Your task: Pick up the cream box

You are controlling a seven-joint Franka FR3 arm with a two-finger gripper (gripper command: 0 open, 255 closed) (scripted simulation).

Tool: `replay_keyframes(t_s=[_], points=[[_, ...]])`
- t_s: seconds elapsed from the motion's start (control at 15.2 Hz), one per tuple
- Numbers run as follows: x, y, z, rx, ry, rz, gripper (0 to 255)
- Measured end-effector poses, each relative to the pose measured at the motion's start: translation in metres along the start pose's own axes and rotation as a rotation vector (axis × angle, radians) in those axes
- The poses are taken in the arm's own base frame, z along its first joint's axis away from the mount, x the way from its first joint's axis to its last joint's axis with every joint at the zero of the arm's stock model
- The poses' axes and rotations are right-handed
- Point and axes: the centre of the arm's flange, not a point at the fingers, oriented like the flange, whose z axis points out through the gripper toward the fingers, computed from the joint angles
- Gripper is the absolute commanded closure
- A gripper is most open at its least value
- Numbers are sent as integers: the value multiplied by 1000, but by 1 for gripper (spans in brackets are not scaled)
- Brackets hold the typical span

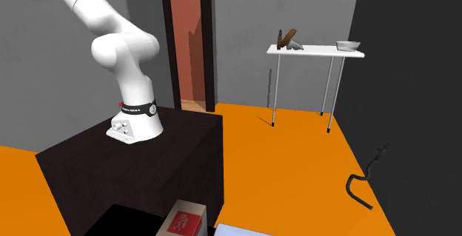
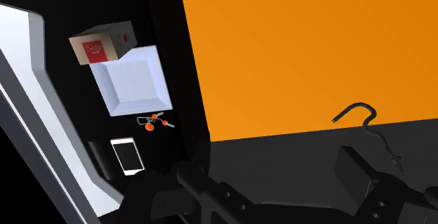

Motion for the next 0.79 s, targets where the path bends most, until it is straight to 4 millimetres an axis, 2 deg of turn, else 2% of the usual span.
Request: replay_keyframes(t_s=[0.13,0.26,0.46,0.66,0.79], points=[[3,2,5,-2,-2,12,0],[13,15,19,-7,-7,52,0],[26,32,47,-16,-18,124,0],[42,61,80,-26,-28,198,0],[50,76,94,-32,-35,248,0]])
